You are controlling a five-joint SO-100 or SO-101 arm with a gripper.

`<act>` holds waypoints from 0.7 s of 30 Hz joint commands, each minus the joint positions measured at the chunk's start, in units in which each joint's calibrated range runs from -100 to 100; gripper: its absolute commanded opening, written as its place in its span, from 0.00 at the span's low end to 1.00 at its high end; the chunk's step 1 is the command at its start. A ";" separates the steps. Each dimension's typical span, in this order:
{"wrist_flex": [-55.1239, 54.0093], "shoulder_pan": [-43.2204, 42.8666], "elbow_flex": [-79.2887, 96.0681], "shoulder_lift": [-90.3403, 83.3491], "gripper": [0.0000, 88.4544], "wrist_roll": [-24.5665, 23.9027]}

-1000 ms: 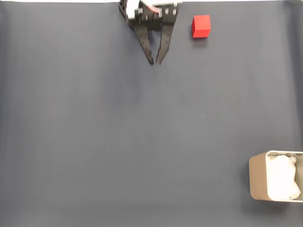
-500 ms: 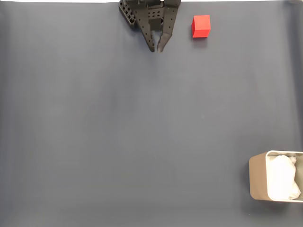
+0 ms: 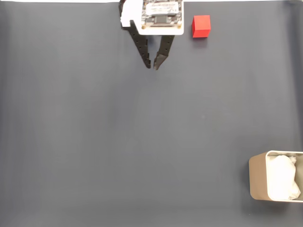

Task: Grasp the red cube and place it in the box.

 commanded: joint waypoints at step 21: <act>-12.52 -4.37 5.91 -1.50 0.00 2.64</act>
